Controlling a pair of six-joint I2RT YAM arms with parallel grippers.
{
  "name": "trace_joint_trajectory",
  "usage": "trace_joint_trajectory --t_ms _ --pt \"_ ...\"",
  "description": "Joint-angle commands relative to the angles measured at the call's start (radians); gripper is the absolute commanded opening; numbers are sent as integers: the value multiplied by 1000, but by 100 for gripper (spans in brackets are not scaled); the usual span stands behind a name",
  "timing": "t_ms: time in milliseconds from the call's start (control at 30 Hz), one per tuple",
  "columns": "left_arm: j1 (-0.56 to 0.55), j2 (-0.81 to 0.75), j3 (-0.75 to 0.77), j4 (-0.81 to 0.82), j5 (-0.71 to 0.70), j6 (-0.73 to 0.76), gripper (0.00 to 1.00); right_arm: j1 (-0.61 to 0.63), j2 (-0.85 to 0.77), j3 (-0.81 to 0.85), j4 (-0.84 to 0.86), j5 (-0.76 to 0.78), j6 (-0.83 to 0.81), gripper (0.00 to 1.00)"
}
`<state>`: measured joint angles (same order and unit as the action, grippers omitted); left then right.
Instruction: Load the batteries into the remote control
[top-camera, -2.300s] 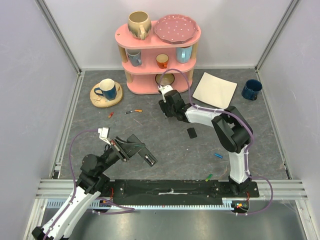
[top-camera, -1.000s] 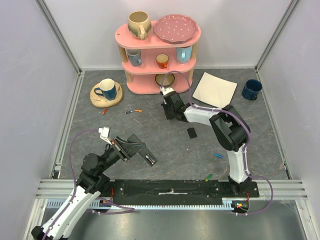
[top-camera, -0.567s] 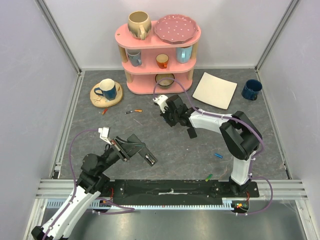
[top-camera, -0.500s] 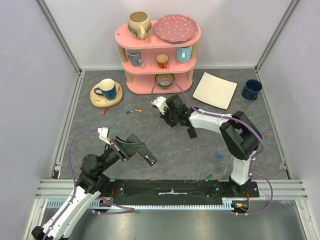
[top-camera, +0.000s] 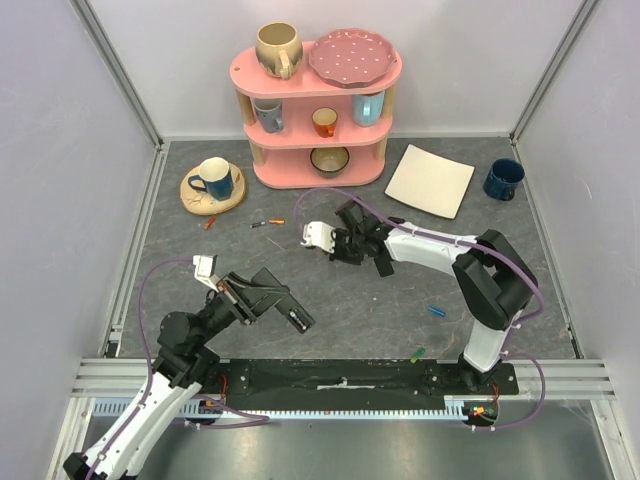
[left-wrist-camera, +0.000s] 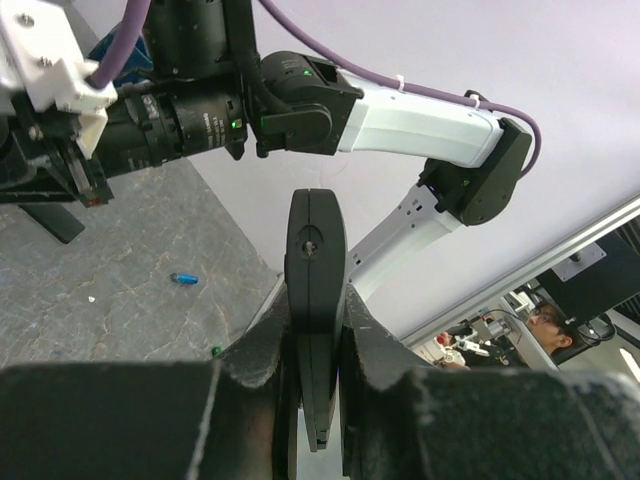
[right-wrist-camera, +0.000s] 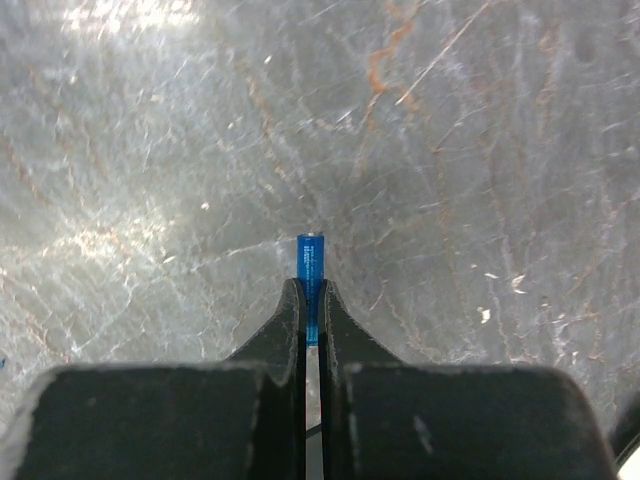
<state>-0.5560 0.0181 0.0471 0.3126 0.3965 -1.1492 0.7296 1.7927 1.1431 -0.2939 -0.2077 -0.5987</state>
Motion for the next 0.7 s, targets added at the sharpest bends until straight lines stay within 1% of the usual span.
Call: trace_joint_trajectory --t_ms 0,67,300,400,433,500,533,600,633,667 --pt "5 -10 -85 60 28 -21 2 1 -26 -49 -27 -44 -93 0" --pt "5 -44 -84 51 28 -24 2 -1 -26 -72 -24 -55 -101 0" --pt "5 -49 -87 52 27 -35 2 -1 -1 -86 -10 -93 -70 1" --pt "5 -47 -84 51 28 -34 2 -1 11 -92 -8 -104 -49 9" --pt "5 -47 -84 49 28 -34 2 1 14 -92 -8 -104 -41 16" --pt "5 -49 -85 48 30 -35 2 1 16 -92 -7 -95 -27 23" --pt "5 -49 -87 48 31 -37 2 -1 13 -95 -4 -93 -27 30" --pt "5 -49 -87 46 33 -37 2 -1 5 -105 9 -84 -15 36" --pt "5 -49 -85 46 33 -37 2 1 1 -108 10 -73 -13 43" --pt "5 -49 -85 45 33 -35 2 1 -7 -112 19 -70 -10 45"
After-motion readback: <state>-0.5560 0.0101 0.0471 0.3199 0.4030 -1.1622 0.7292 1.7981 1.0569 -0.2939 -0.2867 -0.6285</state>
